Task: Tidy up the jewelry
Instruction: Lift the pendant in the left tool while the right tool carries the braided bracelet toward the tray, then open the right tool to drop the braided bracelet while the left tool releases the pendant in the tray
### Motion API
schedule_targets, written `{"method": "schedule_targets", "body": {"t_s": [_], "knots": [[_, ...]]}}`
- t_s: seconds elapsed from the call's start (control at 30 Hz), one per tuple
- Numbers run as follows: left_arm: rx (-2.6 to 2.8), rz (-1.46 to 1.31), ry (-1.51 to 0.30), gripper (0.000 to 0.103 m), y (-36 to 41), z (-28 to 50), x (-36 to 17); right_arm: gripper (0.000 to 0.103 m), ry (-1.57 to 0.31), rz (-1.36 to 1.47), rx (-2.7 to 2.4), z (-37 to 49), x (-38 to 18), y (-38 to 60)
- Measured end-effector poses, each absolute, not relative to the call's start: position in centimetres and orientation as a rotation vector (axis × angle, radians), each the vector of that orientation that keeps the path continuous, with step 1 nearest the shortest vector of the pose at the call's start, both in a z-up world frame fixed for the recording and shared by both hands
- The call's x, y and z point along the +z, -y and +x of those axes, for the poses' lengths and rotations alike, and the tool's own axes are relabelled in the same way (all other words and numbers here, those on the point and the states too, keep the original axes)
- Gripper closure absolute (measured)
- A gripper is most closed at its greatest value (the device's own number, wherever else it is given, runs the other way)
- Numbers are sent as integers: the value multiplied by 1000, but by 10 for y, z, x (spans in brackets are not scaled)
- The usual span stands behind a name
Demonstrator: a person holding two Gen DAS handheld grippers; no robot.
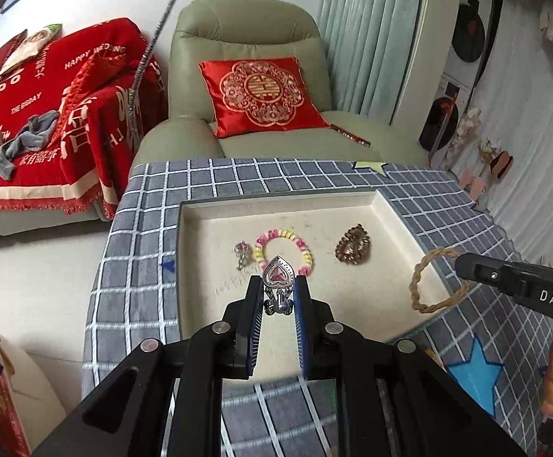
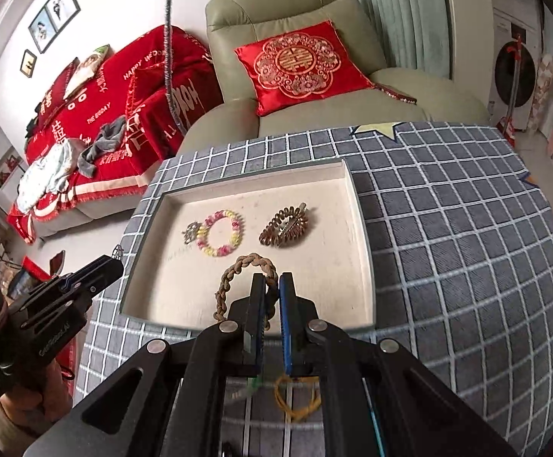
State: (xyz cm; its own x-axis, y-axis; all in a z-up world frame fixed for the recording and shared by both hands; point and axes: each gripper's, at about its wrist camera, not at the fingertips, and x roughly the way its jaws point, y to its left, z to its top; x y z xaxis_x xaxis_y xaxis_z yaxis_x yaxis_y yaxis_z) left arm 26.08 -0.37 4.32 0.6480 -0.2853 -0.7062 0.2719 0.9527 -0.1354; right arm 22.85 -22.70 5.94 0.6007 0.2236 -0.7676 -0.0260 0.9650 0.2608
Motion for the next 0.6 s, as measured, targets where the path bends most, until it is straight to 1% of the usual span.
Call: {"method": "schedule_targets", "body": {"t_s": [0.2, 0.6], "knots": [[-313, 27, -858, 72, 13, 289, 23, 95, -970, 244, 145, 265, 32, 226], [-288, 65, -969, 72, 28, 320, -24, 95, -1065, 260, 104, 305, -25, 231]]}}
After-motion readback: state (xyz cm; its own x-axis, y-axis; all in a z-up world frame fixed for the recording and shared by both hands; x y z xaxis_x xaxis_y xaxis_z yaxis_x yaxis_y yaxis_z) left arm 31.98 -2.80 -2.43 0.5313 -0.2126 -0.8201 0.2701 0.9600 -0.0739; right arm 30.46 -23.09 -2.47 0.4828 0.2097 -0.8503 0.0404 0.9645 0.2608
